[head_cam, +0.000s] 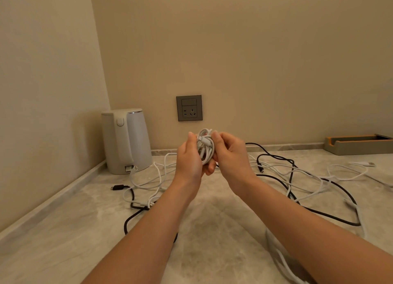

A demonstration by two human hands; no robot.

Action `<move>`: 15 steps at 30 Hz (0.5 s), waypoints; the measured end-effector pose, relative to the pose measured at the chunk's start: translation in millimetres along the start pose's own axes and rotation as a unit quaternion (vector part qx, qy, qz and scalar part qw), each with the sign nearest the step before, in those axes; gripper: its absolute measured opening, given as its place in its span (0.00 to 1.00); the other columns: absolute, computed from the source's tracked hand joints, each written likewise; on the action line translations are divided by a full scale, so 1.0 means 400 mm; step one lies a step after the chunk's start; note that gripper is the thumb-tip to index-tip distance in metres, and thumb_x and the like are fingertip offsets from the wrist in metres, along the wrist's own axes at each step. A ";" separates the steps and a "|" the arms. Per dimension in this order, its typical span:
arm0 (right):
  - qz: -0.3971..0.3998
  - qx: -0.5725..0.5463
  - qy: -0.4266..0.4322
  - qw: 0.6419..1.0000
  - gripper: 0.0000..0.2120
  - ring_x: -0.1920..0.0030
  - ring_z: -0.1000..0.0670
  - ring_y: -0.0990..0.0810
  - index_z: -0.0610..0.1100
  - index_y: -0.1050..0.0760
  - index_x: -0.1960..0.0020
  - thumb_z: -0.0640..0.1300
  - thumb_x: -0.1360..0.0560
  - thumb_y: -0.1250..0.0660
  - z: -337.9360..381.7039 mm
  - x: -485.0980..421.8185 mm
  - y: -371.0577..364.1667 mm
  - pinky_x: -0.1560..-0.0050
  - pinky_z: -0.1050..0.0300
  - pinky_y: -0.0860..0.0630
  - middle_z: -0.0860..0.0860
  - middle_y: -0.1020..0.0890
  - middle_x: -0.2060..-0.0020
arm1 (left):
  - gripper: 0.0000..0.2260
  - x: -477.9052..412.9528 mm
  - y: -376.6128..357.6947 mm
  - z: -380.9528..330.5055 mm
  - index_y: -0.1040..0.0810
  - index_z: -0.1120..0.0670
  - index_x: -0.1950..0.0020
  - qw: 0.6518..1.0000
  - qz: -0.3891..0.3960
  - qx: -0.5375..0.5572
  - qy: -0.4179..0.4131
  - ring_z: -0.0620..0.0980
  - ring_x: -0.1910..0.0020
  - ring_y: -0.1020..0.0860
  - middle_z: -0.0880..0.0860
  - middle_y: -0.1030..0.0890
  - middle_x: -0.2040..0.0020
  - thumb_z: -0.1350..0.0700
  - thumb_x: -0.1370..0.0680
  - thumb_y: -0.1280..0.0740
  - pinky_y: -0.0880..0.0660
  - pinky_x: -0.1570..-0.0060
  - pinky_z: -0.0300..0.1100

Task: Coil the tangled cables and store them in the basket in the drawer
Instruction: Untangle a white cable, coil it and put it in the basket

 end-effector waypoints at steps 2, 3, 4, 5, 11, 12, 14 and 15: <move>0.005 -0.027 0.009 1.000 0.15 0.78 0.49 0.28 0.40 0.25 0.61 0.45 0.19 0.40 0.020 0.004 0.003 0.70 0.43 0.27 0.45 0.25 0.73 | 0.23 0.001 -0.010 -0.009 0.26 0.58 0.60 1.000 0.002 0.004 -0.004 0.47 0.83 0.34 0.53 0.29 0.77 0.48 0.16 0.53 0.39 0.81 0.35; 0.009 -0.029 0.015 0.999 0.15 0.78 0.48 0.28 0.38 0.25 0.61 0.44 0.19 0.40 0.024 0.004 0.005 0.71 0.43 0.27 0.45 0.25 0.73 | 0.23 0.000 -0.011 -0.011 0.26 0.59 0.60 1.000 0.000 -0.005 -0.004 0.47 0.83 0.34 0.53 0.29 0.77 0.48 0.16 0.53 0.39 0.81 0.35; 0.012 -0.019 0.022 1.000 0.15 0.77 0.47 0.27 0.37 0.25 0.61 0.44 0.19 0.40 0.027 0.004 0.007 0.71 0.43 0.27 0.45 0.25 0.73 | 0.23 -0.001 -0.009 -0.010 0.26 0.59 0.59 1.000 -0.007 -0.018 -0.002 0.46 0.83 0.34 0.53 0.28 0.77 0.49 0.16 0.53 0.38 0.82 0.34; 0.011 0.003 0.030 0.999 0.16 0.74 0.47 0.26 0.36 0.25 0.61 0.45 0.19 0.40 0.029 0.003 0.012 0.69 0.44 0.26 0.44 0.24 0.71 | 0.23 -0.003 -0.005 -0.009 0.26 0.59 0.60 0.999 -0.015 -0.032 0.002 0.46 0.83 0.33 0.52 0.28 0.78 0.49 0.16 0.53 0.38 0.82 0.34; 0.092 0.226 0.036 0.969 0.12 0.66 0.58 0.27 0.46 0.19 0.58 0.47 0.21 0.38 0.030 -0.002 0.012 0.61 0.62 0.31 0.50 0.22 0.64 | 0.26 -0.015 0.030 0.025 0.26 0.59 0.63 0.994 -0.061 -0.058 0.063 0.46 0.83 0.32 0.52 0.26 0.78 0.47 0.16 0.54 0.38 0.80 0.34; 0.118 0.205 0.012 0.972 0.11 0.67 0.59 0.26 0.46 0.18 0.57 0.47 0.22 0.37 0.025 -0.003 0.010 0.63 0.65 0.30 0.52 0.21 0.66 | 0.27 -0.017 0.032 0.028 0.25 0.59 0.63 0.994 -0.063 -0.056 0.073 0.46 0.82 0.32 0.52 0.26 0.78 0.46 0.16 0.55 0.37 0.81 0.34; 0.156 0.152 -0.050 0.975 0.11 0.68 0.56 0.26 0.44 0.18 0.57 0.46 0.21 0.37 0.019 -0.005 0.009 0.64 0.65 0.31 0.51 0.21 0.68 | 0.30 -0.019 0.030 0.031 0.23 0.60 0.60 0.992 -0.053 -0.067 0.090 0.47 0.82 0.30 0.55 0.23 0.74 0.44 0.16 0.56 0.36 0.81 0.34; 0.168 0.144 -0.078 0.972 0.12 0.67 0.55 0.27 0.44 0.18 0.57 0.46 0.21 0.38 0.013 -0.008 0.010 0.63 0.63 0.31 0.49 0.21 0.68 | 0.30 -0.019 0.029 0.033 0.23 0.61 0.57 0.991 -0.047 -0.086 0.096 0.47 0.81 0.28 0.56 0.22 0.72 0.43 0.17 0.57 0.35 0.80 0.35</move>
Point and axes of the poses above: each hand's wrist, its own x-axis away from the middle knuckle, its own y-axis out of the back of the hand, z = x × y, the point moved 6 cm from there along -x, towards the middle knuckle
